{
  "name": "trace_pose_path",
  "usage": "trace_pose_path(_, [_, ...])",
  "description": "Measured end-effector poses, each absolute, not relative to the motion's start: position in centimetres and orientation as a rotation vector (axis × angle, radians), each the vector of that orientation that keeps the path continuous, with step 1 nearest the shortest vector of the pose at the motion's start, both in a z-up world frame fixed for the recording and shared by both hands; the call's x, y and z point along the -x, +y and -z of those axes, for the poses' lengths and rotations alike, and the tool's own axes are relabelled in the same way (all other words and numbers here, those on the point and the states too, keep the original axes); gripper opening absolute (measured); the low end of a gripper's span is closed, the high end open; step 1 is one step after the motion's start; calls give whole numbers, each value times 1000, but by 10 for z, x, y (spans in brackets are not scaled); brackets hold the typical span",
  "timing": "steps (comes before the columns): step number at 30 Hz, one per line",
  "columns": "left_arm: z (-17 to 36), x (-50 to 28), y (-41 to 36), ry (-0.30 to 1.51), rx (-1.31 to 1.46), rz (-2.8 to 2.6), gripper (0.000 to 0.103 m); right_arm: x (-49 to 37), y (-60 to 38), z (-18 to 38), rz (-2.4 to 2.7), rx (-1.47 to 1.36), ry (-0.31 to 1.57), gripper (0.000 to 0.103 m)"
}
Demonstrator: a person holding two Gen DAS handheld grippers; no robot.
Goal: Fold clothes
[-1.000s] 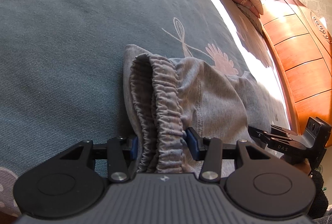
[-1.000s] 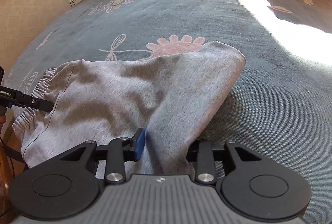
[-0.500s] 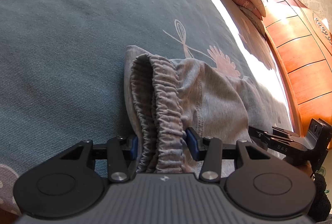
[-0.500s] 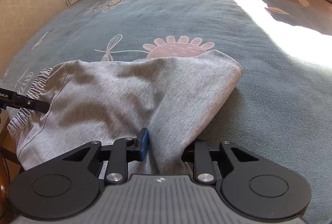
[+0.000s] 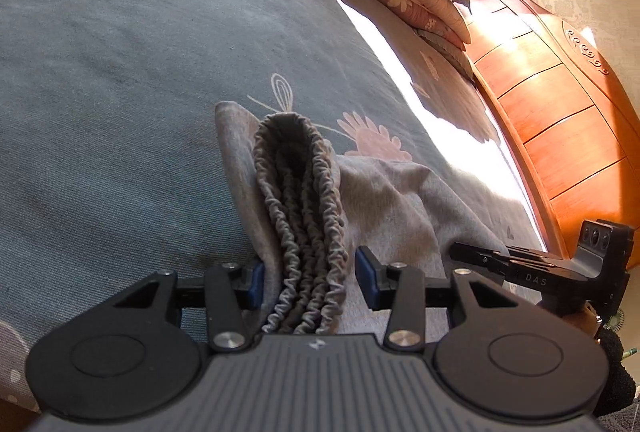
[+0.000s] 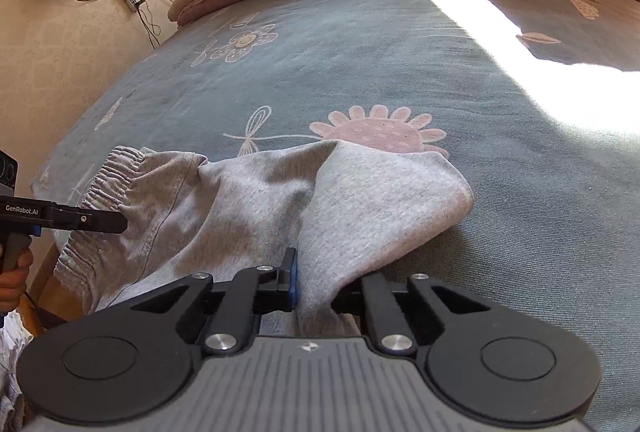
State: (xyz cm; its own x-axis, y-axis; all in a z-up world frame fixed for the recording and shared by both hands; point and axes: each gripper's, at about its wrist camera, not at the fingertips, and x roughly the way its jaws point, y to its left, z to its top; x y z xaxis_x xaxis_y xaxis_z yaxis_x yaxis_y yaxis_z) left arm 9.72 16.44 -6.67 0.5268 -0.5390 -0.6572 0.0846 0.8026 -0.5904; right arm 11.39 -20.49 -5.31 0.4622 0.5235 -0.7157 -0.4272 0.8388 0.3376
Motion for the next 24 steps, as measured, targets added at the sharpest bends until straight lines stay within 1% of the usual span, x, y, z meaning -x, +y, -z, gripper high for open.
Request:
trace_pose_path(3, [60, -96, 158, 933, 549, 424, 41, -108, -206, 44, -602, -136, 898, 13])
trace_pose_path(11, [45, -95, 140, 898, 490, 436, 35, -93, -209, 25, -619, -156, 845, 13])
trace_pose_path(24, [22, -104, 105, 834, 407, 488, 30, -75, -230, -13, -584, -156, 731, 13])
